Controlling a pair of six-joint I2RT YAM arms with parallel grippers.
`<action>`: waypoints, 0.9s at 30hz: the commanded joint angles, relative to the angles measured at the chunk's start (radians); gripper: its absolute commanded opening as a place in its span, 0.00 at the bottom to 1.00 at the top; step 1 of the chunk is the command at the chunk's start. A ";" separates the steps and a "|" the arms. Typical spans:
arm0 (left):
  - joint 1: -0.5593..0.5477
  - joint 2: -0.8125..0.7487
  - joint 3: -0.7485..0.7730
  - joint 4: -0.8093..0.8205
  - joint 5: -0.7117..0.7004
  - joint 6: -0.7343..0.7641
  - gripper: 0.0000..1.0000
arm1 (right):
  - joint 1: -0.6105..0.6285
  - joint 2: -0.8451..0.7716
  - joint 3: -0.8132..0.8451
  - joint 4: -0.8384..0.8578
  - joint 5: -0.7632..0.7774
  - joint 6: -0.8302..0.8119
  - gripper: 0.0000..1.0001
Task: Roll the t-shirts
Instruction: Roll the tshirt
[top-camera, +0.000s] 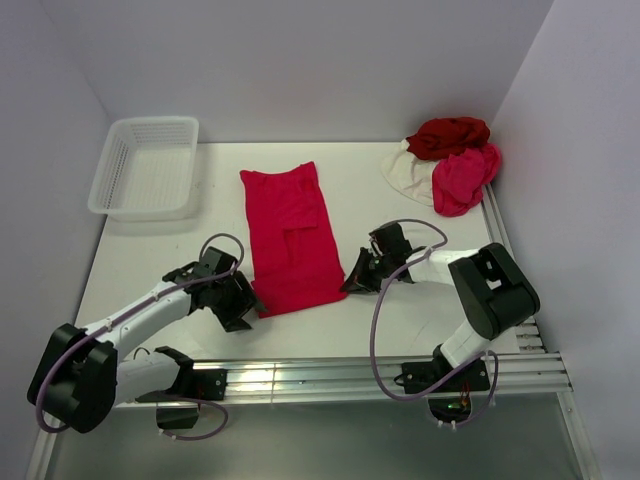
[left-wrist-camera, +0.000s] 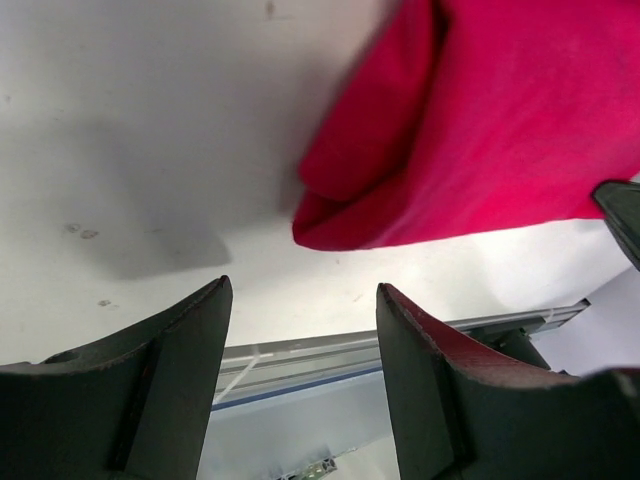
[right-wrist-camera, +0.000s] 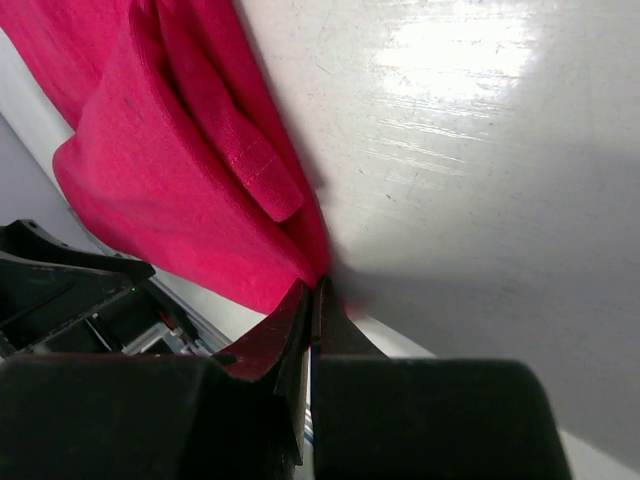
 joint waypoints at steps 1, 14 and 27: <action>0.003 0.008 -0.012 0.019 -0.025 -0.014 0.65 | -0.005 -0.004 -0.009 0.002 0.064 0.022 0.00; -0.003 -0.064 -0.169 0.264 -0.010 -0.071 0.58 | -0.034 -0.110 -0.130 0.081 0.071 0.105 0.00; -0.023 0.041 -0.170 0.350 -0.039 -0.086 0.40 | -0.030 -0.150 -0.135 0.050 0.076 0.111 0.00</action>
